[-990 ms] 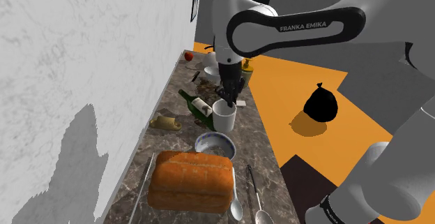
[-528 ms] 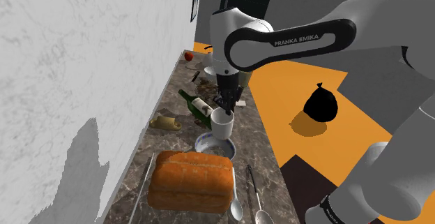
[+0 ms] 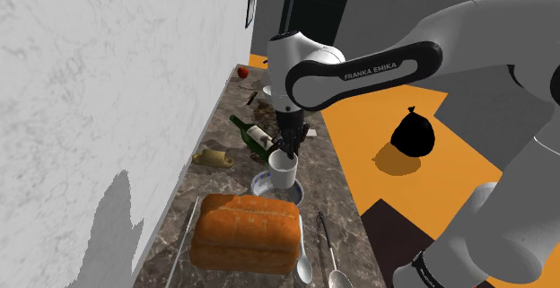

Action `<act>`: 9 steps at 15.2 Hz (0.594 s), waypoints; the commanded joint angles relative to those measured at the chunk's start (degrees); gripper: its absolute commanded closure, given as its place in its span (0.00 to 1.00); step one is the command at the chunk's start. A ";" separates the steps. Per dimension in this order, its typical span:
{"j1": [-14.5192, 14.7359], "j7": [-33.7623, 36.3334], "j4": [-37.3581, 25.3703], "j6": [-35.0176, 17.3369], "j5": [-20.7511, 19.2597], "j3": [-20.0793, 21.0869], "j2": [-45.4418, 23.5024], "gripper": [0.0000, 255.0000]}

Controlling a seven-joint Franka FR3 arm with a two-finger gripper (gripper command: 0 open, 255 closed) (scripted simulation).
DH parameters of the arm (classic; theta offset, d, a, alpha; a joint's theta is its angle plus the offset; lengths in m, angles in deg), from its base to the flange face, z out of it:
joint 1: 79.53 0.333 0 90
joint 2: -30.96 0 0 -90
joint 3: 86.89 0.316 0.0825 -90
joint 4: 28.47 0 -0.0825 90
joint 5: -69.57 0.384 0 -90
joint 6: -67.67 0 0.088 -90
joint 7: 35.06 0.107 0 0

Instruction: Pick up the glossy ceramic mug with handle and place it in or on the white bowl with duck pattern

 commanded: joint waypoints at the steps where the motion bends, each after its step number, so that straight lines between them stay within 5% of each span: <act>1: 0.04 0.35 0.78 -1.33 -0.21 0.02 -0.56 1.00; 9: 0.05 0.91 2.04 -3.57 -0.64 -0.01 -1.64 1.00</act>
